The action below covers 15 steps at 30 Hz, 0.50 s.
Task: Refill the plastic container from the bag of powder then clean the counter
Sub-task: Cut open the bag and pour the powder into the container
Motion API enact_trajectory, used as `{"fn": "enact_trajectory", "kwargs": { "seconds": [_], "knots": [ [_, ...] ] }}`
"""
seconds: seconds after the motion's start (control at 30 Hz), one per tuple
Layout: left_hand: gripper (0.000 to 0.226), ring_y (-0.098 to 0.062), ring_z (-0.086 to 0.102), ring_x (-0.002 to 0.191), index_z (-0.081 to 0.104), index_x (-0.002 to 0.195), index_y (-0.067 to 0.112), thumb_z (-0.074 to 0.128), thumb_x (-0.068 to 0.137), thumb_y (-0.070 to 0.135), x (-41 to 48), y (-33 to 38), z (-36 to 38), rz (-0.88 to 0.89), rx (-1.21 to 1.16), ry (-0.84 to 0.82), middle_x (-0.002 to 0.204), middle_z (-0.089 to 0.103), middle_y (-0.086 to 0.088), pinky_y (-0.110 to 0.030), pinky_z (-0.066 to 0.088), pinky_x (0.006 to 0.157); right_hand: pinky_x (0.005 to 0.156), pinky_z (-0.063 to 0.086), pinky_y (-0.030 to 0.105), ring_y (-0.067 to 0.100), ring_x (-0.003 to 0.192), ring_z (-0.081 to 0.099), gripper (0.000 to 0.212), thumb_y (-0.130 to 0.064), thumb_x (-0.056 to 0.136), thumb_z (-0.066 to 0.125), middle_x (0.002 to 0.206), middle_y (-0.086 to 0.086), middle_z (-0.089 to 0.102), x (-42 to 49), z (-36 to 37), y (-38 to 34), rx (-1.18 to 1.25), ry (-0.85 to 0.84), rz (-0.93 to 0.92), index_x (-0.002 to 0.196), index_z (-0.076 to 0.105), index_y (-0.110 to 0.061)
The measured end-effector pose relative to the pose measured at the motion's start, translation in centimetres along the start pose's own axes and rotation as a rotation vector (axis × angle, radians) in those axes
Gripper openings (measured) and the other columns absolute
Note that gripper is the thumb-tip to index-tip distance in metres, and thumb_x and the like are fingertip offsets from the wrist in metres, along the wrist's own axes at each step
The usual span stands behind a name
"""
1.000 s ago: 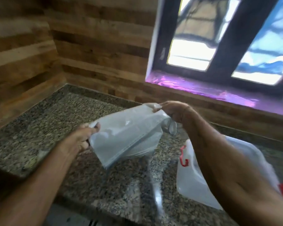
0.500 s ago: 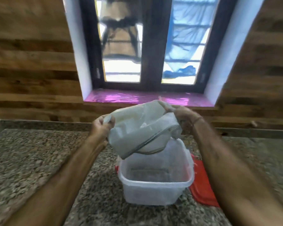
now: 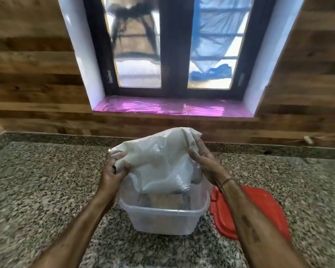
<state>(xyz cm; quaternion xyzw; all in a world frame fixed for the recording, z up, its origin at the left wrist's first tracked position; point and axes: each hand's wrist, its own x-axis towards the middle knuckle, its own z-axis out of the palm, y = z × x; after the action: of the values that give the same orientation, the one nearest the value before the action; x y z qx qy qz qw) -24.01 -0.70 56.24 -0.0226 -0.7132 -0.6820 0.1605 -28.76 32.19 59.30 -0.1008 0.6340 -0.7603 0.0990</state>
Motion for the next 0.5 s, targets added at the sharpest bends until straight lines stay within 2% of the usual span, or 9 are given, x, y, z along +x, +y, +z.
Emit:
{"fn": "enact_trajectory", "kwargs": {
  "seconds": [0.07,0.13,0.23,0.3,0.37,0.43,0.5],
  "knots": [
    [0.078,-0.021,0.065,0.121,0.065,0.129,0.011,0.078,0.073,0.063,-0.3,0.3,0.4,-0.062,-0.055,0.016,0.135,0.064,0.002,-0.032,0.058,0.09,0.106,0.053,0.052,0.031,0.136,0.058,0.075,-0.017,0.095,0.073,0.154,0.004,0.053,-0.3,0.2,-0.1,-0.013,-0.016,-0.021,0.156,0.038,-0.044],
    [0.08,-0.021,0.064,0.12,0.067,0.126,0.011,0.076,0.072,0.069,-0.4,0.8,0.8,-0.144,-0.125,0.029,0.132,0.065,0.008,-0.037,0.057,0.09,0.101,0.057,0.051,0.033,0.135,0.058,0.088,-0.015,0.089,0.081,0.155,0.005,0.051,-0.3,0.5,0.0,-0.086,0.003,-0.048,0.157,0.034,-0.046],
    [0.06,-0.029,0.061,0.126,0.071,0.122,0.013,0.077,0.083,0.058,-0.4,0.9,1.0,-0.173,-0.182,0.06,0.134,0.064,0.008,-0.041,0.056,0.095,0.098,0.059,0.054,0.031,0.134,0.058,0.104,-0.017,0.085,0.085,0.16,0.005,0.042,-0.5,1.0,0.4,-0.25,0.03,-0.06,0.157,0.021,-0.056],
    [0.041,-0.029,0.062,0.125,0.07,0.122,0.012,0.073,0.093,0.04,-0.5,0.7,0.8,-0.102,-0.125,0.08,0.133,0.063,0.007,-0.033,0.058,0.091,0.1,0.057,0.057,0.028,0.134,0.056,0.111,-0.02,0.084,0.086,0.161,0.002,0.04,-0.6,1.3,0.9,-0.348,0.063,-0.068,0.156,0.012,-0.062],
    [0.04,-0.022,0.066,0.12,0.07,0.125,0.008,0.073,0.092,0.032,-1.0,0.9,0.9,-0.043,-0.073,0.074,0.133,0.064,0.005,-0.024,0.059,0.085,0.101,0.057,0.05,0.024,0.135,0.055,0.123,-0.02,0.082,0.086,0.161,-0.005,0.035,-0.7,1.3,0.8,-0.227,0.062,-0.061,0.16,-0.003,-0.055],
    [0.04,-0.019,0.067,0.116,0.071,0.123,0.006,0.073,0.092,0.031,-1.3,1.4,1.2,-0.003,-0.032,0.062,0.132,0.064,0.001,-0.021,0.059,0.082,0.096,0.059,0.042,0.024,0.131,0.056,0.135,-0.031,0.076,0.087,0.161,-0.002,0.032,-0.2,1.2,0.3,-0.018,0.089,0.025,0.162,-0.017,-0.041],
    [0.04,-0.022,0.07,0.111,0.073,0.12,0.009,0.064,0.092,0.036,-1.7,2.0,1.4,-0.037,-0.048,0.048,0.128,0.068,0.0,-0.025,0.061,0.079,0.1,0.058,0.049,0.03,0.128,0.06,0.143,-0.044,0.064,0.091,0.162,0.008,0.036,0.6,1.1,0.1,0.132,0.144,0.099,0.164,-0.011,-0.033]
  ]
}}
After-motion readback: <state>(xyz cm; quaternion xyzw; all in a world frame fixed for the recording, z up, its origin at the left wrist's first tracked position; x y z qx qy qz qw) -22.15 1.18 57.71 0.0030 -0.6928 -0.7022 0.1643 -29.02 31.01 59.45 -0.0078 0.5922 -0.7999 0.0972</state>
